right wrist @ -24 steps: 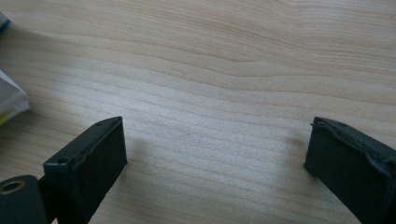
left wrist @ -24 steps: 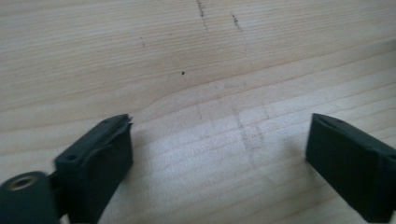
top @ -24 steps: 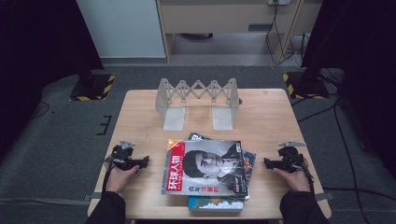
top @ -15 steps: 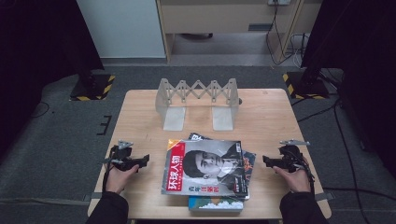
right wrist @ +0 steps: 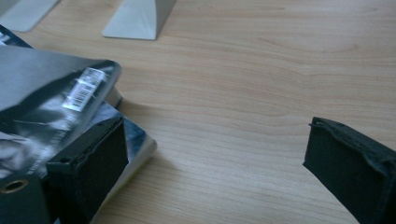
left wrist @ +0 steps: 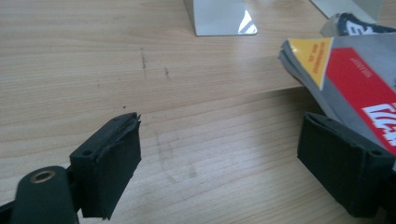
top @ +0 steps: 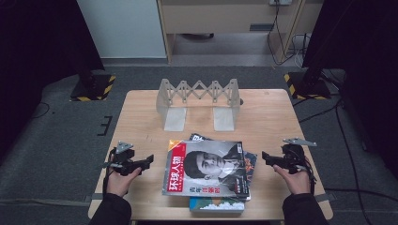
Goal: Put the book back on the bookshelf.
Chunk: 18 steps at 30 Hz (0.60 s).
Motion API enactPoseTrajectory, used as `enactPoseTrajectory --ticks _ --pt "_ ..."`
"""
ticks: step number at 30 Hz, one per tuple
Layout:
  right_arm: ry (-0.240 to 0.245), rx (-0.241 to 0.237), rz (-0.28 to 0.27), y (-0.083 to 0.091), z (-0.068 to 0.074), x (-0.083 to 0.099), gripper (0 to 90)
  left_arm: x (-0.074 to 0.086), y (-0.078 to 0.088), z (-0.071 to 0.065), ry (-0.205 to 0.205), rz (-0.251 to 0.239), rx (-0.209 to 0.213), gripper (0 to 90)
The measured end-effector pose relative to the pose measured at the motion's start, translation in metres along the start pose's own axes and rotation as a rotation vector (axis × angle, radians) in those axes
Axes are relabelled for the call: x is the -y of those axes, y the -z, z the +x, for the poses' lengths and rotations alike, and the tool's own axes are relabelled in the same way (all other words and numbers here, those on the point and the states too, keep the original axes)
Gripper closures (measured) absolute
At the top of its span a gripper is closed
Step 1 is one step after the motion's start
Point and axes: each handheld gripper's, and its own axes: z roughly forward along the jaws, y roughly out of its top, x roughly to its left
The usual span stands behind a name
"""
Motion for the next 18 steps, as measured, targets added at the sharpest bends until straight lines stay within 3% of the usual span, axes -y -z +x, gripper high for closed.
enactPoseTrajectory --ticks 4,10,18 --pt "-0.007 -0.014 -0.023 0.005 0.008 -0.004 5.5 -0.001 0.006 -0.008 0.008 -0.018 0.044 13.2" --pt "0.027 -0.045 -0.056 0.011 0.02 -0.006 5.8 -0.001 0.009 -0.019 0.009 -0.024 0.092 14.6" --pt "0.041 -0.093 -0.057 0.016 0.032 -0.007 7.2 0.002 0.01 -0.035 -0.01 -0.011 0.145 16.9"
